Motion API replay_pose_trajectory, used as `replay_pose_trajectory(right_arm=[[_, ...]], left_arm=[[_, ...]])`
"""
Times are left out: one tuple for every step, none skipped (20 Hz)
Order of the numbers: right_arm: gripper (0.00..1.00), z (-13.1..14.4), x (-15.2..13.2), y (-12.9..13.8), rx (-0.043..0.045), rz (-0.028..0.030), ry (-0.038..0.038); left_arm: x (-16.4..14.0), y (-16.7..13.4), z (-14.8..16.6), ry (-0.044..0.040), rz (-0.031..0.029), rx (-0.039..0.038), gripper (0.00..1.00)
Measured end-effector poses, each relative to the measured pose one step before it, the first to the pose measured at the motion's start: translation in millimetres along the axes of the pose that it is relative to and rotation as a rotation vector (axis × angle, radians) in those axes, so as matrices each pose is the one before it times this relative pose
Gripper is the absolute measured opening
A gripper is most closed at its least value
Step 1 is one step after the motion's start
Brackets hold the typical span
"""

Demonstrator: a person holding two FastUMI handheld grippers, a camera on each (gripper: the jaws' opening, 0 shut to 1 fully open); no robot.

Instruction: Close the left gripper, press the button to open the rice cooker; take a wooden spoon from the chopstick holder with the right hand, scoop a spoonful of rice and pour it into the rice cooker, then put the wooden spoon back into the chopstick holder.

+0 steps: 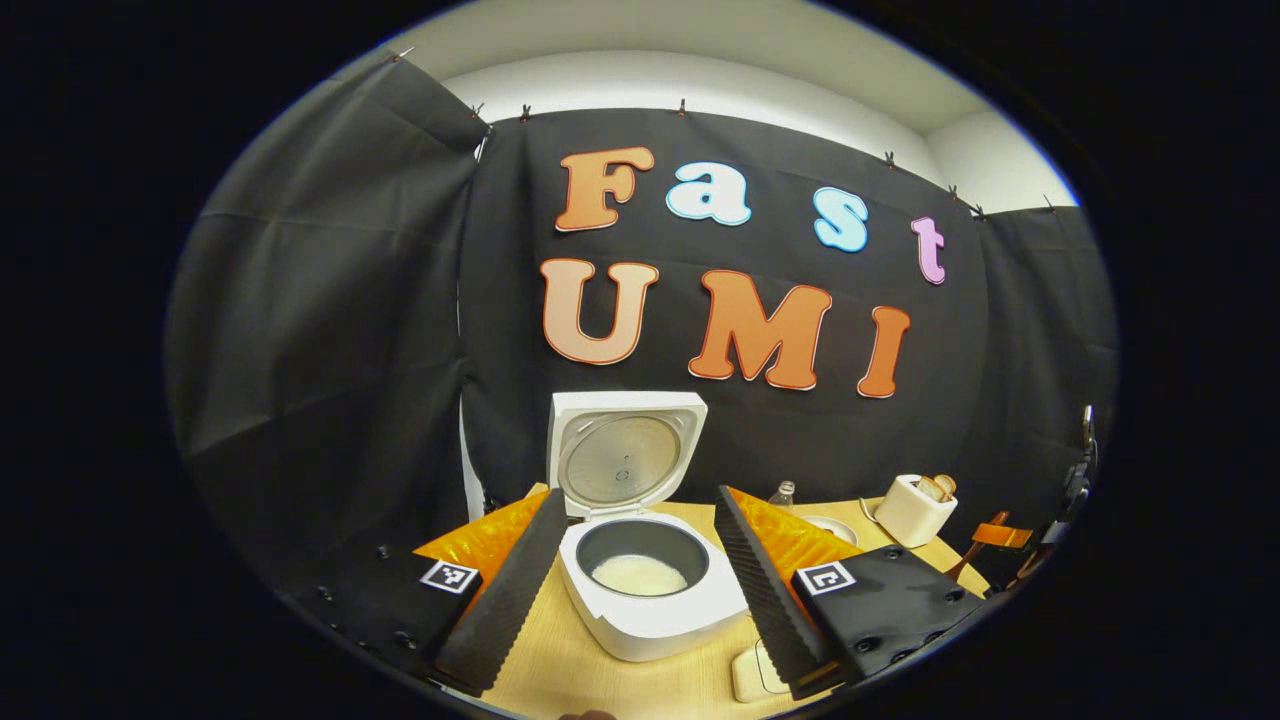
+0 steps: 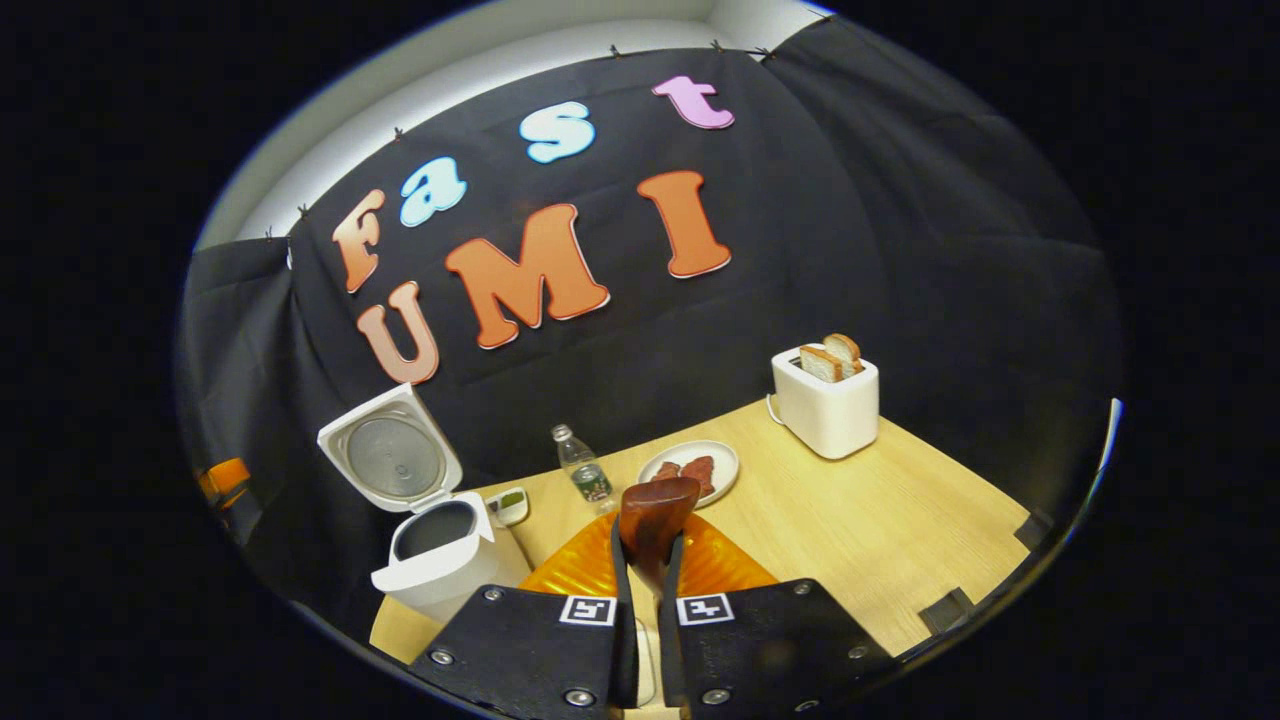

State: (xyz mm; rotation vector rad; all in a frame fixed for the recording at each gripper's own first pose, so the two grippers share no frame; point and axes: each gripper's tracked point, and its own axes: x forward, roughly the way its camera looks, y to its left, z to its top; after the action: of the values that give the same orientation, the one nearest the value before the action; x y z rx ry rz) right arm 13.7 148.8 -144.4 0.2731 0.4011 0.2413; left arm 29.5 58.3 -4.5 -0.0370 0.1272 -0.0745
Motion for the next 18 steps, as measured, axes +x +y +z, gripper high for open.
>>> replay_pose_trajectory(right_arm=[[0.08,-3.75,-1.51,13.58,-0.01245,0.02074,0.00071],[0.08,-4.49,0.23,12.79,-0.01353,0.01637,0.00202],[0.08,-8.24,-0.87,10.49,-0.01629,0.01373,0.01039],[0.08,-8.24,2.11,10.12,-0.01839,0.01201,0.01344],[0.08,-11.07,1.93,8.46,-0.01863,0.00401,0.01436],[0.08,-12.67,3.28,6.24,-0.02015,-0.00068,0.02043],[0.08,-11.49,4.50,3.56,-0.02046,-0.00322,0.01539],[0.08,-12.45,4.98,2.75,-0.02580,-0.00683,0.01150],[0.08,-12.92,4.26,0.81,-0.02580,-0.01133,0.02094],[0.08,-12.60,4.98,-1.47,-0.02679,-0.01497,0.02054],[0.08,-11.10,3.64,-2.05,-0.02493,-0.01530,0.01621],[0.08,-8.74,1.58,-0.11,-0.02335,-0.00878,0.01217],[0.08,-6.74,0.10,2.32,-0.01644,0.00117,0.00684],[0.08,-9.05,1.83,1.44,-0.02360,-0.00334,0.00669],[0.08,-11.68,2.60,0.85,-0.01750,-0.00022,0.02582],[0.08,-11.28,1.12,1.61,-0.00244,-0.00279,0.02223],[0.08,-3.56,-0.31,1.98,0.01113,-0.00181,-0.00515],[0.08,-0.04,0.51,0.61,0.01593,-0.00073,-0.00738]], left_arm=[[0.25,0.70,0.52,0.00099,-0.00531,0.00330,1.00],[-0.20,1.88,1.15,-0.00133,0.00134,0.00237,1.00],[-0.44,2.26,1.38,-0.00150,-0.00014,0.00162,1.00],[-0.88,1.53,0.03,0.00007,-0.00081,-0.00174,1.00],[-1.25,1.17,1.19,-0.00118,-0.00071,-0.00316,1.00],[-0.52,2.02,-0.38,-0.00012,-0.00045,-0.00088,1.00],[-0.41,2.57,-0.28,0.00070,0.00188,0.00198,1.00],[-1.44,3.01,-0.70,0.00090,0.00208,0.00388,1.00],[-0.61,1.34,-0.03,0.00171,-0.00069,0.00364,1.00],[-0.40,1.33,-1.74,0.00180,0.00034,0.00368,1.00],[-0.64,1.93,-1.10,0.00466,0.00253,0.00437,1.00],[-1.34,2.24,-2.62,0.00520,0.00450,0.00317,1.00],[0.82,1.82,-0.91,0.00372,0.00428,0.00390,1.00],[0.32,0.92,-2.68,0.00198,0.00308,0.00522,1.00],[0.15,0.32,-0.11,-0.00169,0.00303,0.00656,1.00],[0.51,0.22,-1.87,0.00281,0.00262,0.00445,1.00],[0.60,-0.16,-1.39,0.00315,0.00015,0.00252,1.00],[-0.28,0.96,-0.23,0.00253,0.00134,-0.00065,1.00]])
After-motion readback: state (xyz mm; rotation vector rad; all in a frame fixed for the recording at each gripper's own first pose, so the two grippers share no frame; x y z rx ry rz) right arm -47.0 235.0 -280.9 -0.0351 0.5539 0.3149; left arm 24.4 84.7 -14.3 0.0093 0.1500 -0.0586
